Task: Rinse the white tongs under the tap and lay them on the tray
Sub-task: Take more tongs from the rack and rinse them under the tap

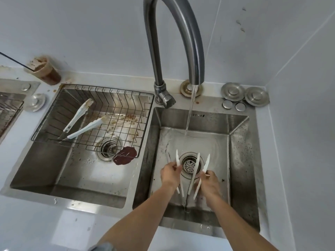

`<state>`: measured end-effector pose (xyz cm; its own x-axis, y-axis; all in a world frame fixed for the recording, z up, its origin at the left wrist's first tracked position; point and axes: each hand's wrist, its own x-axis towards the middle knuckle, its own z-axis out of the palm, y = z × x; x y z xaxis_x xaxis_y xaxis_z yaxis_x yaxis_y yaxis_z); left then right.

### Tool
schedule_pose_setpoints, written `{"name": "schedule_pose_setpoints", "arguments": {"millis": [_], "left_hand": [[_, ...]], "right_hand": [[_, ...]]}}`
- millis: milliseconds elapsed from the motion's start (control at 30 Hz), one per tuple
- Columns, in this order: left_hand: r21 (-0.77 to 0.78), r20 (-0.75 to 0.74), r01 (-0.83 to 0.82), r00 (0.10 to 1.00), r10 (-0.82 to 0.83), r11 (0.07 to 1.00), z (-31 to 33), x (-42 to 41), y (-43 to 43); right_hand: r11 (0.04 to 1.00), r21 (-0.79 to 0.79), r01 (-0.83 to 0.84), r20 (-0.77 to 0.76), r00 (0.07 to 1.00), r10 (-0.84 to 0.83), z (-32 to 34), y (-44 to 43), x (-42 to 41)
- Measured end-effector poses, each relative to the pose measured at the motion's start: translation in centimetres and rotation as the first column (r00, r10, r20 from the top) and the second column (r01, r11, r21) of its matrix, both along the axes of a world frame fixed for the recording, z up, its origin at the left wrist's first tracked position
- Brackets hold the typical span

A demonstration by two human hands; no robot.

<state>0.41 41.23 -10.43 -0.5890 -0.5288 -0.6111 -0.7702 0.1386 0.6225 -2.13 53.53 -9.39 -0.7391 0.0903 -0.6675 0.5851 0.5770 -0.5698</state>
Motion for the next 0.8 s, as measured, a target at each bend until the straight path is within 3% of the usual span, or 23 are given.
{"name": "schedule_pose_setpoints", "arguments": {"millis": [200, 533, 800], "left_hand": [[-0.155, -0.021, -0.104, 0.995, 0.102, 0.982, -1.4, 1.1, 0.4], [-0.172, 0.05, -0.202, 0.976, 0.213, 0.964, -2.1, 0.4, 0.3], [-0.113, 0.152, -0.164, 0.972, 0.18, 0.98, -2.8, 0.8, -0.3]], "right_hand": [[0.986, 0.071, -0.153, -0.06, 0.986, 0.157, -2.1, -0.8, -0.1], [0.928, 0.285, -0.241, -0.131, 0.949, 0.287, -3.5, -3.1, -0.3], [0.917, 0.246, -0.313, -0.129, 0.927, 0.351, -3.4, -2.9, -0.3]]}}
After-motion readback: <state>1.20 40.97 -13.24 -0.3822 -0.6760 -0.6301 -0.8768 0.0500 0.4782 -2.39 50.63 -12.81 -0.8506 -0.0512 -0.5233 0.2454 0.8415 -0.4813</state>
